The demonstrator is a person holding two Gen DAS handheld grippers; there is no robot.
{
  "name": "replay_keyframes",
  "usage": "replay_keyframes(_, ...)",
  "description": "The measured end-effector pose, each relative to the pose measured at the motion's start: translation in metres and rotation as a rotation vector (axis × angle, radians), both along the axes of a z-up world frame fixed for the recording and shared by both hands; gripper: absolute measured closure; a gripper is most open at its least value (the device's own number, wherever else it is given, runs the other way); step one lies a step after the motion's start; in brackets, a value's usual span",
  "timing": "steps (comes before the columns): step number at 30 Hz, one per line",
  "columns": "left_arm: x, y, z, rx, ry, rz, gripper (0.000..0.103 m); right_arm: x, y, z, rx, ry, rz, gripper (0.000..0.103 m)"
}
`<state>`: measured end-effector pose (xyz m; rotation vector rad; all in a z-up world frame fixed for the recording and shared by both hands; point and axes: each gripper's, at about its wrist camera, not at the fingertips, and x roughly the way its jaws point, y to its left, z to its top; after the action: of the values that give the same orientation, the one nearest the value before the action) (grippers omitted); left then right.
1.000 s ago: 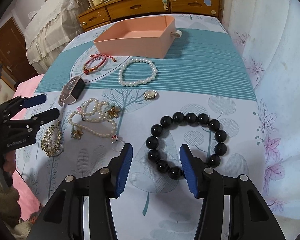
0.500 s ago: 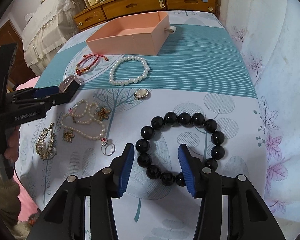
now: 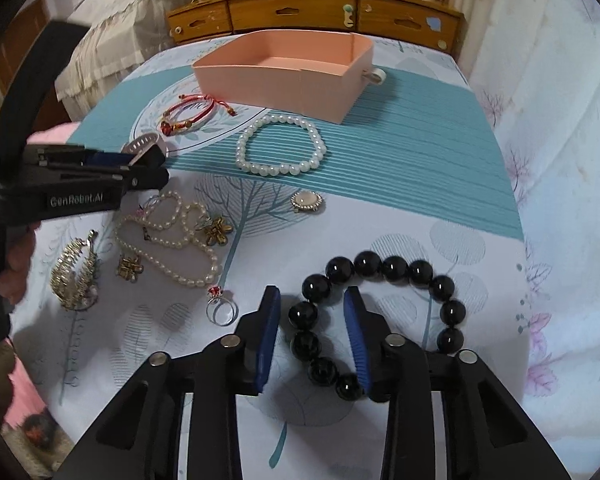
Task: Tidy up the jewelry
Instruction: 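Close the left gripper on the pink watch band while the right gripper lifts the black bracelet, then carry the watch and bracelet into the pink box and open both grippers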
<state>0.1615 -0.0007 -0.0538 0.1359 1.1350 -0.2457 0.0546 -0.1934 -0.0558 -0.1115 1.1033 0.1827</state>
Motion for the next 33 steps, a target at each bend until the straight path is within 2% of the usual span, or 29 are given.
replay_keyframes(2,0.001,-0.001,0.000,0.004,0.002,0.000,0.084,0.002,0.004,-0.001,-0.025,-0.012,0.012,0.082)
replay_keyframes(3,0.001,-0.001,0.000,0.006,0.002,-0.001,0.087,0.002,0.004,-0.001,-0.025,-0.015,0.015,0.082)
replay_keyframes(9,0.003,0.005,0.002,-0.009,0.006,0.014,0.094,0.007,0.004,0.000,-0.005,-0.015,0.014,0.086)
replay_keyframes(14,0.000,0.013,0.015,-0.043,-0.022,0.036,0.096,0.010,-0.005,0.013,0.059,-0.029,-0.004,0.088)
replay_keyframes(19,-0.004,0.015,0.034,-0.050,-0.060,0.033,0.096,0.017,-0.017,0.042,0.139,-0.060,-0.021,0.088)
replay_keyframes(22,-0.004,0.019,0.038,-0.092,-0.029,0.030,0.096,0.021,-0.021,0.062,0.167,-0.084,-0.029,0.088)
replay_keyframes(26,0.002,0.022,0.030,-0.130,0.063,0.043,0.095,0.025,-0.022,0.083,0.171,-0.118,-0.032,0.088)
replay_keyframes(30,0.011,0.022,0.026,-0.116,0.104,0.066,0.088,0.031,-0.020,0.093,0.200,-0.103,-0.024,0.088)
replay_keyframes(33,0.018,0.021,0.022,-0.104,0.138,0.068,0.087,0.034,-0.016,0.098,0.207,-0.093,-0.013,0.088)
